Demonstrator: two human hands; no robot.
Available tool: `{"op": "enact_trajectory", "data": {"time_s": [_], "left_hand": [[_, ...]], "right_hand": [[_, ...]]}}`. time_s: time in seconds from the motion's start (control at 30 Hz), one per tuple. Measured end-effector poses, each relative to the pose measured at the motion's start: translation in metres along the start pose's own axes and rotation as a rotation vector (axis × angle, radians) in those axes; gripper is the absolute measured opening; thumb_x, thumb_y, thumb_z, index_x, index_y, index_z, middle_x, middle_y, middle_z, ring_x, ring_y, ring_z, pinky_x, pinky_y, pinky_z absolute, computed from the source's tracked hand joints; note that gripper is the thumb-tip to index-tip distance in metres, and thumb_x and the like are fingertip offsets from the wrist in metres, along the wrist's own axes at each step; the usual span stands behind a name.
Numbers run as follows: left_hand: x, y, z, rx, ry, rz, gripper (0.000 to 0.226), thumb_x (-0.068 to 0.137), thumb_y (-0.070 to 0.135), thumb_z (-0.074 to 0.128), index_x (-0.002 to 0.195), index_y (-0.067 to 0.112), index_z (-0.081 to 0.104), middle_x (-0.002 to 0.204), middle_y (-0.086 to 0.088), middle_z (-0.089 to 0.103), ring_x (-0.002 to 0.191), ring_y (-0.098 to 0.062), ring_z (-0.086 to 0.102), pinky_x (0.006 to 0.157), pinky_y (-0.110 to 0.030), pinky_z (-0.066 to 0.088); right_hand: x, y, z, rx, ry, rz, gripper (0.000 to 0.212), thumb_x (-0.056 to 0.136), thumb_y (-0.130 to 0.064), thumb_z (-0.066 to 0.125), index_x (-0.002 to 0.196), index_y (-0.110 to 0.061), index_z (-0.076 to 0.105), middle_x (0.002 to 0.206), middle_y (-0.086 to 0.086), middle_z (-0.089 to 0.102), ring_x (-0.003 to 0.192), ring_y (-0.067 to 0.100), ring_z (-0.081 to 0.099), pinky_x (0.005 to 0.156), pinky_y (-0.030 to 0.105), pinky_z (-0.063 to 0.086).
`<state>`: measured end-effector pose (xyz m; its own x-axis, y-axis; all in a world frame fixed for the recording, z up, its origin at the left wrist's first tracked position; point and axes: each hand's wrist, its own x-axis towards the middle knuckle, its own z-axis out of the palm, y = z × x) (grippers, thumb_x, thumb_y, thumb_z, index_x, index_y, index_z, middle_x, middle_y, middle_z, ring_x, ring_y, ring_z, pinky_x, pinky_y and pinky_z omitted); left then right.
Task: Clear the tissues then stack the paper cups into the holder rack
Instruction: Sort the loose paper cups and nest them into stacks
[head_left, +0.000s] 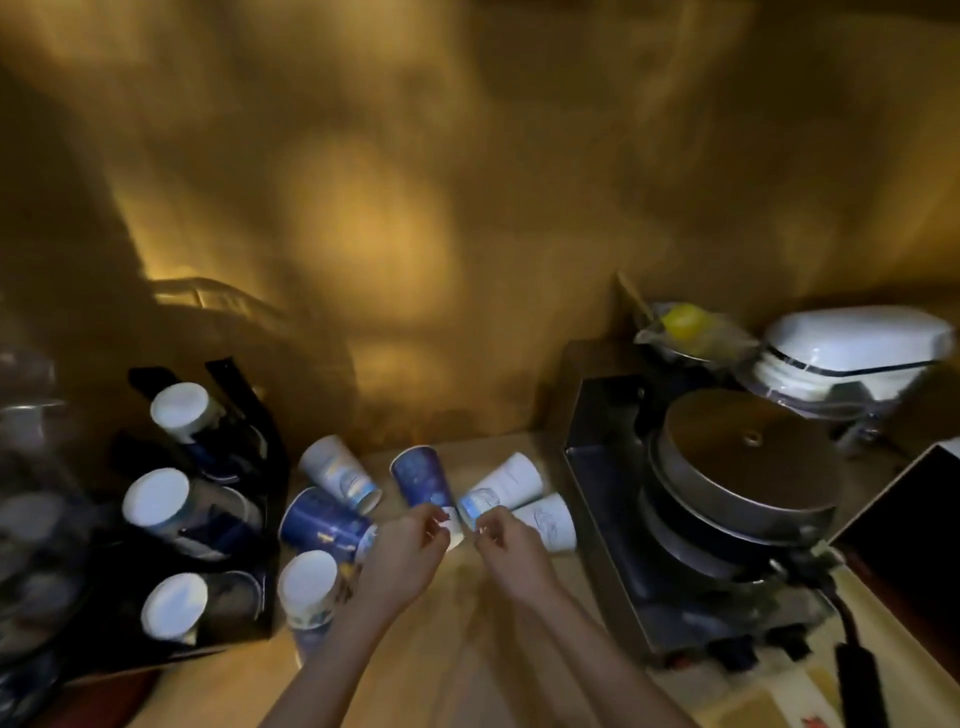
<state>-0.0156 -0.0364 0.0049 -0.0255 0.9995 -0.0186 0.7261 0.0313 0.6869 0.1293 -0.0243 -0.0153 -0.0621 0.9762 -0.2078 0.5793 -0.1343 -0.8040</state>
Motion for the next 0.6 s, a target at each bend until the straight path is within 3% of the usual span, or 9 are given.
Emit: {"op": "enact_trajectory", "data": {"time_s": [0.13, 0.27, 0.37, 0.5, 0.6], "left_hand": [[0.023, -0.005, 0.021, 0.005, -0.006, -0.069, 0.018, 0.087, 0.016, 0.052, 0.098, 0.007, 0.062, 0.1, -0.016, 0.069, 0.096, -0.029, 0.064, 0.07, -0.026, 0.038], [0.039, -0.01, 0.036, 0.073, -0.006, -0.172, 0.025, 0.089, 0.02, 0.05, 0.108, 0.007, 0.059, 0.109, -0.016, 0.068, 0.105, -0.03, 0.061, 0.077, -0.029, 0.041], [0.051, -0.02, 0.044, 0.085, -0.019, -0.219, 0.03, 0.09, 0.02, 0.05, 0.116, 0.006, 0.055, 0.114, -0.019, 0.066, 0.11, -0.034, 0.059, 0.085, -0.035, 0.044], [0.068, -0.029, 0.052, 0.108, -0.055, -0.233, 0.032, 0.09, 0.021, 0.051, 0.116, 0.003, 0.054, 0.113, -0.022, 0.065, 0.107, -0.037, 0.059, 0.086, -0.039, 0.045], [0.083, -0.032, 0.059, 0.146, -0.083, -0.2, 0.032, 0.089, 0.021, 0.051, 0.113, 0.001, 0.054, 0.114, -0.023, 0.063, 0.106, -0.038, 0.059, 0.085, -0.039, 0.045]], "right_hand": [[0.026, 0.025, -0.011, -0.04, -0.009, 0.051, 0.019, 0.088, -0.018, 0.051, 0.104, -0.011, 0.058, 0.09, 0.003, 0.062, 0.097, 0.025, 0.062, 0.084, 0.034, 0.047], [0.047, 0.041, -0.019, -0.066, -0.042, 0.09, 0.025, 0.088, -0.016, 0.052, 0.113, -0.009, 0.055, 0.101, 0.008, 0.062, 0.096, 0.022, 0.058, 0.078, 0.029, 0.042], [0.061, 0.053, -0.02, -0.094, -0.034, 0.142, 0.027, 0.087, -0.016, 0.053, 0.112, -0.007, 0.056, 0.109, 0.013, 0.064, 0.103, 0.027, 0.059, 0.085, 0.032, 0.045], [0.078, 0.066, -0.019, -0.015, 0.018, 0.317, 0.023, 0.085, -0.021, 0.053, 0.088, -0.001, 0.065, 0.091, 0.018, 0.065, 0.092, 0.031, 0.06, 0.077, 0.035, 0.046], [0.084, 0.078, -0.017, 0.287, 0.023, 0.558, 0.029, 0.082, -0.028, 0.059, 0.076, 0.0, 0.064, 0.075, 0.017, 0.062, 0.072, 0.031, 0.061, 0.068, 0.038, 0.05]]}}
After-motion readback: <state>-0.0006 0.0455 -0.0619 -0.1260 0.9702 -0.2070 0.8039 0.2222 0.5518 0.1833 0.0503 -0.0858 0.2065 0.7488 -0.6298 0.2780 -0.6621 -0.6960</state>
